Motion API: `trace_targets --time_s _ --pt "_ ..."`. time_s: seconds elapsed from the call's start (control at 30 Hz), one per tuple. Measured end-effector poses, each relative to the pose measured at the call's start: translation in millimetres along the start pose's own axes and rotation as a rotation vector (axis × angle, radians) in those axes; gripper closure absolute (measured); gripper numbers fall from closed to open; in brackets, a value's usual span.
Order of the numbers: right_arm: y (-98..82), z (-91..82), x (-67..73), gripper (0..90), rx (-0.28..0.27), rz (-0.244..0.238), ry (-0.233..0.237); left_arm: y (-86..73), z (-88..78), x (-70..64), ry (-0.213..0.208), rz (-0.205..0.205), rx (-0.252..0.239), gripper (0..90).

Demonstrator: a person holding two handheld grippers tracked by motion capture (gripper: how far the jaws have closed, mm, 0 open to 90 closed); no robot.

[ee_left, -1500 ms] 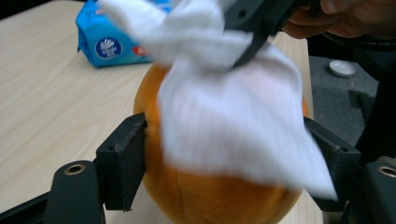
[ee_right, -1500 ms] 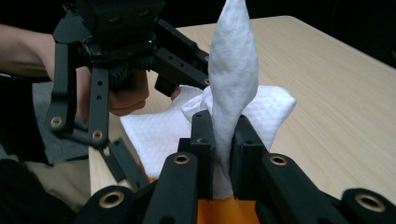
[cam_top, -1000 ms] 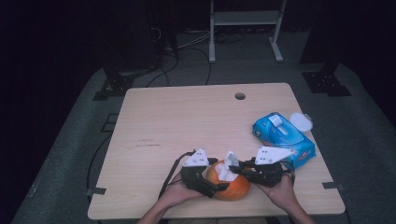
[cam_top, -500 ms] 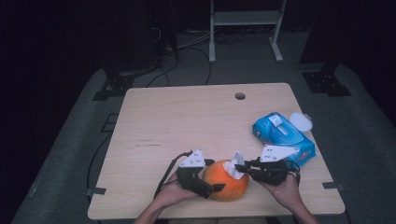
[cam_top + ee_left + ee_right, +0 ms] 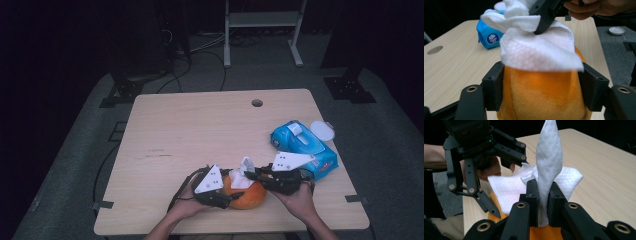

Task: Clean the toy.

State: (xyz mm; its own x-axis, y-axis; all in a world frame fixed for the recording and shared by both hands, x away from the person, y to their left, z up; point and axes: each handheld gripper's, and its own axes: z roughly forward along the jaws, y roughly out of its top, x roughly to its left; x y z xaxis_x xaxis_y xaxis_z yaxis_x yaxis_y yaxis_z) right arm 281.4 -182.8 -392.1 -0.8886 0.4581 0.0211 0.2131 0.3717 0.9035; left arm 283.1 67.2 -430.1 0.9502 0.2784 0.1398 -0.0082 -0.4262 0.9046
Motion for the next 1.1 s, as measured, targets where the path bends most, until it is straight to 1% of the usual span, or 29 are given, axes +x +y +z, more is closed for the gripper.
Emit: trace_targets --time_s 0.03,0.07,0.1,0.13,0.17,0.2,0.27,0.3,0.33,0.37,0.4,0.43,0.47,0.5,0.53,0.57,0.6,0.67,0.7,0.73,0.77,0.8,0.83,0.87,0.9,0.97,1.0,1.07,1.1 --pt "-0.5 4.6 2.8 80.6 0.004 0.001 -0.003 1.1 0.8 1.1 -0.003 -0.024 0.016 16.9" --pt "-0.5 4.6 2.8 80.6 0.004 0.001 -0.003 2.3 1.5 2.0 -0.010 -0.045 0.028 16.9" --pt "0.2 6.5 5.6 80.5 0.006 -0.007 -0.005 3.6 2.9 3.3 -0.024 -0.078 0.045 10.5" --pt "1.5 10.0 10.0 80.5 0.007 -0.023 0.001 2.8 4.1 3.5 -0.040 -0.092 0.047 8.9" --pt "2.6 12.2 13.2 80.4 0.014 -0.031 0.004 1.1 3.8 2.9 -0.041 -0.079 0.055 11.4" --pt "3.3 12.2 15.0 80.6 0.033 -0.064 -0.007 -0.7 0.0 2.1 -0.038 -0.052 0.060 22.4" --pt "3.1 9.8 12.5 80.7 0.032 -0.056 0.002 -0.8 -1.6 2.5 -0.037 -0.049 0.066 25.4" --pt "2.4 6.5 9.7 80.7 0.034 -0.041 -0.003 -1.4 -2.9 3.2 -0.039 -0.047 0.071 25.4" --pt "1.1 4.3 7.0 80.7 0.037 -0.042 -0.014 -3.5 -5.0 5.2 -0.043 -0.040 0.075 26.1" --pt "-2.6 0.3 2.3 80.7 0.045 -0.023 -0.026 -5.2 -6.5 6.9 -0.047 -0.043 0.076 26.3" --pt "-5.5 -1.7 -0.9 80.7 0.045 -0.002 -0.025 -8.2 -7.7 9.8 -0.054 -0.072 0.072 26.2" --pt "-10.2 -3.9 -5.0 80.7 0.046 0.023 -0.028 -9.3 -8.1 11.6 -0.057 -0.088 0.073 25.4" --pt "-14.5 -5.5 -7.2 80.6 0.049 0.047 -0.018 -9.6 -8.0 13.4 -0.059 -0.110 0.077 17.6" --pt "-14.5 -5.5 -7.2 80.6 0.049 0.047 -0.018 -8.8 -7.6 14.8 -0.060 -0.134 0.087 17.6" --pt "-15.5 -5.9 -7.1 80.6 0.046 0.049 -0.017 -6.3 -6.4 15.7 -0.065 -0.179 0.095 11.8" --pt "-15.7 -5.8 -5.8 80.6 0.051 0.045 -0.023 -4.4 -5.0 15.7 -0.074 -0.209 0.101 6.1" --pt "-15.5 -5.5 -5.2 80.6 0.052 0.042 -0.026 -3.6 -3.5 14.6 -0.077 -0.212 0.106 5.4" --pt "-15.1 -5.4 -4.3 80.6 0.055 0.042 -0.025 -3.8 -2.5 12.9 -0.072 -0.194 0.110 8.7" --pt "-15.0 -5.6 -3.6 80.6 0.056 0.041 -0.030 -3.5 -3.3 13.3 -0.070 -0.195 0.109 14.3" --pt "-13.5 -6.4 -2.3 80.6 0.052 0.040 -0.035 -2.9 -4.3 13.8 -0.067 -0.179 0.110 24.0" --pt "-13.5 -6.4 -2.3 80.6 0.052 0.040 -0.035 -2.3 -5.2 13.4 -0.060 -0.158 0.109 24.0" --pt "-12.1 -6.5 -1.6 80.6 0.049 0.037 -0.034 -1.2 -6.0 11.6 -0.053 -0.124 0.101 26.9" --pt "-6.0 -4.6 3.0 80.6 0.031 0.023 -0.018 1.4 -5.5 7.2 -0.044 -0.066 0.090 31.1" --pt "-6.0 -4.6 3.0 80.6 0.031 0.023 -0.018 1.4 -5.5 7.2 -0.044 -0.066 0.090 32.6" --pt "-3.6 -3.1 5.5 80.5 0.020 0.017 -0.009 4.0 -4.4 2.9 -0.028 -0.008 0.084 32.6" --pt "4.3 2.3 13.8 80.5 0.009 -0.024 0.007 6.5 -2.6 -2.9 0.003 0.081 0.084 33.9" --pt "8.7 3.1 15.2 80.5 0.008 -0.056 -0.005 5.8 -2.2 -3.9 0.012 0.115 0.080 34.2" --pt "8.4 2.4 13.2 80.5 0.008 -0.053 -0.009 3.1 -3.0 -3.8 0.026 0.151 0.062 34.2" --pt "6.4 1.4 10.0 80.6 0.009 -0.041 -0.011 2.2 -3.1 -3.3 0.028 0.157 0.062 34.0"
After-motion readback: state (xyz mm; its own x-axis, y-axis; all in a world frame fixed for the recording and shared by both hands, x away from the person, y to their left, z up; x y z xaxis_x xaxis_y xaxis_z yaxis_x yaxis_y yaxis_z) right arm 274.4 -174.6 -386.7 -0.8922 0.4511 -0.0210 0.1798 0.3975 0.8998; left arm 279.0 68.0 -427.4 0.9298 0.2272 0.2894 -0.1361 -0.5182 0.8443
